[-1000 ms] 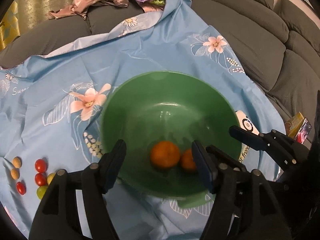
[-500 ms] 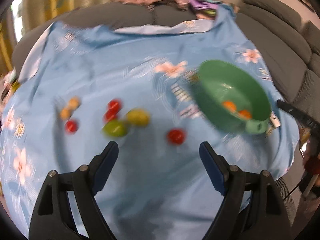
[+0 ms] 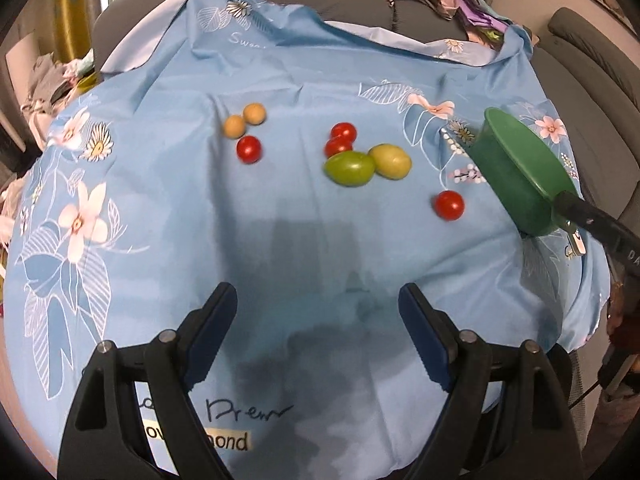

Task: Organize fruits
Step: 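Withdraw both tools from the bowl back toward the remaining fruit, then grasp the green fruit with the left tool while the right tool grasps the yellow fruit, then carry the green and yellow fruits over the bowl and release both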

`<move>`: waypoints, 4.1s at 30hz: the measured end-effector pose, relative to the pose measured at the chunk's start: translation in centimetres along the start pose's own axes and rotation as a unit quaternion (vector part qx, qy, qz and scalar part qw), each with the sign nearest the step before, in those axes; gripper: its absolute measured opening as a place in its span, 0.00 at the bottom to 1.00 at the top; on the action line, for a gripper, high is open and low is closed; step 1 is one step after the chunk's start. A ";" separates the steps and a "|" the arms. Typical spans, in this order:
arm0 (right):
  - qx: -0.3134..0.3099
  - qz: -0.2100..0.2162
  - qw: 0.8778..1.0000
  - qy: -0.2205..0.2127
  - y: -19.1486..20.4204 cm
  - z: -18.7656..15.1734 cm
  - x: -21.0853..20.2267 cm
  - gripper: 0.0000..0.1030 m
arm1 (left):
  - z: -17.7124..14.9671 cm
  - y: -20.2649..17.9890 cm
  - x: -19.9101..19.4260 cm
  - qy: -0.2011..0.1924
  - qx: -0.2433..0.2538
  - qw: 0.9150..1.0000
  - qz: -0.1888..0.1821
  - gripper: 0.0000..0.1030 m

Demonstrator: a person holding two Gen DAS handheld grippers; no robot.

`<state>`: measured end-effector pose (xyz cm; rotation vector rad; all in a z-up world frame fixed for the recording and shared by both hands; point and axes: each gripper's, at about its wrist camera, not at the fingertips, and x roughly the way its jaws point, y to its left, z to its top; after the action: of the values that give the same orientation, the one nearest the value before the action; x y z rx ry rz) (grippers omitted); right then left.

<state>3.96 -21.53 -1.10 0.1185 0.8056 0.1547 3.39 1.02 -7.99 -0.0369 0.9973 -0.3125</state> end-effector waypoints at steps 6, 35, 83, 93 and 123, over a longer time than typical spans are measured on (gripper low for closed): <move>-0.034 0.016 0.999 0.028 2.6 -0.2 2.1 0.43 | -0.2 0.7 0.0 0.002 -0.007 1.000 -0.019 0.81; -0.079 0.017 0.994 0.073 5.3 3.2 9.2 0.43 | 4.0 -1.0 3.4 -0.008 0.047 0.999 0.003 0.81; -0.019 0.044 0.998 0.037 1.9 5.0 8.5 0.39 | 9.0 -2.3 11.3 0.024 0.013 1.000 0.007 0.45; -0.018 0.056 0.998 0.038 2.5 3.8 6.8 0.39 | 6.9 -2.2 7.0 0.017 0.009 1.000 0.005 0.45; -0.020 0.066 0.998 0.001 4.0 1.9 0.0 0.39 | 2.6 -4.2 -3.3 -0.047 0.028 0.998 -0.010 0.45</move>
<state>4.93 -17.74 0.85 0.1344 0.7966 0.2949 2.93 -2.33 -3.15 -0.0102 0.8946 -0.3536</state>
